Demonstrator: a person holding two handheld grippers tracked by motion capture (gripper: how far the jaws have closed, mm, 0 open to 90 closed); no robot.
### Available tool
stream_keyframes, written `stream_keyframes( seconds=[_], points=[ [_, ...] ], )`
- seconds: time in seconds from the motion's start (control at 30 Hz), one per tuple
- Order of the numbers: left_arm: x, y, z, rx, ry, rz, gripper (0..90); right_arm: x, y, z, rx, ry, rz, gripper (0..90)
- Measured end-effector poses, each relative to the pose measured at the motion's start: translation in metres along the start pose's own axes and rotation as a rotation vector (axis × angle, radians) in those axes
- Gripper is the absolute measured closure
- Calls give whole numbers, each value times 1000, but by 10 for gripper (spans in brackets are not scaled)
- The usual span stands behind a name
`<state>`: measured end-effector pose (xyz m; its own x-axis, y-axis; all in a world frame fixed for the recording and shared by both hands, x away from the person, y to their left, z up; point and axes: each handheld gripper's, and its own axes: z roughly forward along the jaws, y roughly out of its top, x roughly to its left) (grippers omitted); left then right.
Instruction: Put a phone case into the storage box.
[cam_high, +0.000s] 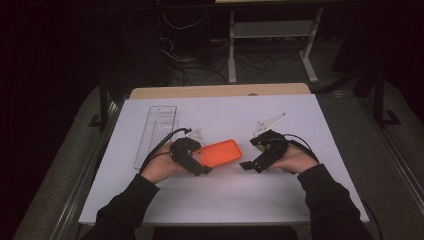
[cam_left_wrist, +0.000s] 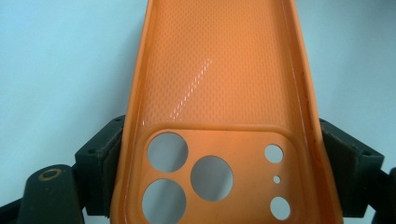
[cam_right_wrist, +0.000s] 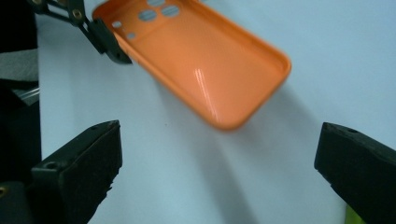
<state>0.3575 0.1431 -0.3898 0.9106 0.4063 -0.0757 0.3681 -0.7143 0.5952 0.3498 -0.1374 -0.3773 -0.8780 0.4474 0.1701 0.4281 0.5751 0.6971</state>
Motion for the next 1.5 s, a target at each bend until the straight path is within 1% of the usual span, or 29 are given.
stream_keyframes(
  seconds=[0.07, 0.1, 0.13, 0.17, 0.2, 0.23, 0.3, 0.33, 0.37, 0.4, 0.43, 0.5, 0.53, 0.57, 0.6, 0.63, 0.67, 0.73, 0.83, 0.87, 1.0, 1.03, 1.17, 1.23, 1.27, 1.3, 1.37, 1.47, 1.5],
  points=[
    [1, 0, -2, -4, 15, -13, 164, 2, -6, 1, -18, -14, 35, 1],
    [2, 1, -3, -6, 19, -28, 164, 2, -8, 1, -24, -26, 28, 1],
    [3, 1, -4, -7, 28, -33, 164, 4, -13, 2, -35, -58, 57, 1],
    [2, 0, -4, -22, 32, -62, 164, 4, -13, 2, -35, -58, 57, 1],
    [2, 0, -6, -13, 38, -70, 164, 5, -15, 2, -44, -67, 68, 1],
    [4, -1, -7, 5, 40, -54, 164, 7, -18, 3, -66, -84, 89, 1],
    [5, -1, -8, 3, 43, -78, 164, 9, -21, 5, -75, -122, 100, 1],
    [5, -2, -8, 3, 47, -89, 164, 12, -25, 6, -111, -150, 121, 1],
    [6, -2, -8, 0, 52, -94, 164, 12, -25, 6, -111, -150, 121, 1],
    [5, -2, -8, 0, 57, -102, 164, 13, -26, 7, -120, -155, 146, 1],
    [5, -1, -8, -3, 61, -117, 164, 14, -28, 7, -136, -162, 145, 1],
    [2, -1, -5, -30, 68, -160, 164, 18, -32, 9, -166, -182, 181, 1],
    [1, -1, -5, -15, 75, -145, 164, 19, -33, 10, -169, -188, 182, 1],
    [1, -1, -5, -15, 75, -145, 164, 19, -33, 10, -169, -188, 182, 1],
    [0, 0, -3, -22, 80, -161, 164, 20, -34, 11, -182, -202, 174, 1],
    [1, 0, -4, -1, 82, -142, 164, 21, -36, 12, -188, -203, 183, 1],
    [1, 0, -4, 9, 80, -143, 163, 22, -36, 13, -196, -202, 188, 1],
    [2, 0, -3, 8, 82, -145, 163, 23, -37, 15, -187, -200, 200, 1],
    [1, 1, 0, 13, 79, -149, 163, 23, -37, 18, -181, -216, 193, 1],
    [0, 1, 0, 16, 72, -141, 163, 22, -37, 20, -186, -223, 187, 1],
    [-1, 2, 1, 15, 69, -143, 163, 22, -37, 20, -196, -225, 195, 1],
    [-1, 2, 1, 15, 68, -144, 163, 21, -37, 20, -200, -234, 182, 1],
    [0, 2, 0, 14, 73, -148, 163, 20, -37, 19, -202, -254, 182, 1],
    [-1, 1, 0, -10, 71, -172, 163, 18, -38, 18, -210, -278, 159, 2],
    [-1, 1, 0, -9, 70, -176, 163, 18, -38, 18, -210, -278, 159, 2],
    [0, 1, -1, 5, 75, -158, 163, 18, -38, 18, -210, -286, 154, 3],
    [1, 1, -2, 9, 79, -152, 163, 18, -39, 18, -207, -294, 149, 3],
    [1, 1, -2, -13, 73, -174, 163, 18, -39, 18, -202, -305, 141, 3],
    [1, 1, -2, -10, 71, -172, 163, 19, -38, 18, -201, -311, 139, 5]
  ],
)
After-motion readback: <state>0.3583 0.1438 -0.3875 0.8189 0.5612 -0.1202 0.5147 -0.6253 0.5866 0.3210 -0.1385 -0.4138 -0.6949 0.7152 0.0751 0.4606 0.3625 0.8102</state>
